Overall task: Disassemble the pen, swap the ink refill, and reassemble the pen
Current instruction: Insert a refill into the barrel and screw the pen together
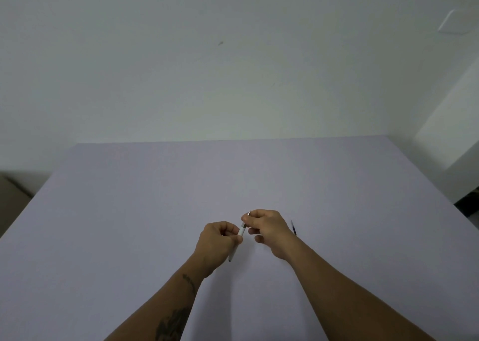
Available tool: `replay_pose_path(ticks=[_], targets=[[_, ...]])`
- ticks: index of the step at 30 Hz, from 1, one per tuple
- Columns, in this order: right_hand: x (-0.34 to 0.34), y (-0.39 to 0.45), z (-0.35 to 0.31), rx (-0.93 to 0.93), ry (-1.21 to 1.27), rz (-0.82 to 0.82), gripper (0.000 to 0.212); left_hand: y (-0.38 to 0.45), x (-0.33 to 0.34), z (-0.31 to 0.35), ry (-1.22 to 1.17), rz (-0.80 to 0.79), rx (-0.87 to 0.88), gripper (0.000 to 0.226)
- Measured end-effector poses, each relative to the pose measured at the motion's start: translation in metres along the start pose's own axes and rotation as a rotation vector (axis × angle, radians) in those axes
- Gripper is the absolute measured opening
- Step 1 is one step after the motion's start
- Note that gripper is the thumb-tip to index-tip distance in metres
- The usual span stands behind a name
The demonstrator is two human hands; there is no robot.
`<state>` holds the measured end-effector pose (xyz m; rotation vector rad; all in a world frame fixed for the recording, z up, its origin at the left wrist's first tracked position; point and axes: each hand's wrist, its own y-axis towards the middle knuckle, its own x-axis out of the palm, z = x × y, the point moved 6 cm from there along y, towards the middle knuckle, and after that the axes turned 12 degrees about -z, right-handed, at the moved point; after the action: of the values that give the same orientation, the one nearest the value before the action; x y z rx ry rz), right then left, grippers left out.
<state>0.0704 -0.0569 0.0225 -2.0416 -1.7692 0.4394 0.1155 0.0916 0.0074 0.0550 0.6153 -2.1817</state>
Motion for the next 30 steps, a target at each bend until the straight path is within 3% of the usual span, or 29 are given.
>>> replay_pose_path(ticks=[7,15,30], targets=[[-0.01,0.005,-0.001,-0.008,-0.159,0.159,0.015,0.001,0.007,0.005,0.077,0.014,-0.024,0.008],[-0.021,0.007,0.003,0.027,-0.203,0.188,0.016,0.01,0.014,0.008,0.143,0.036,-0.01,0.012],[-0.035,0.014,0.008,0.042,-0.052,0.153,0.013,0.03,0.023,0.014,0.098,-0.007,0.032,0.01]])
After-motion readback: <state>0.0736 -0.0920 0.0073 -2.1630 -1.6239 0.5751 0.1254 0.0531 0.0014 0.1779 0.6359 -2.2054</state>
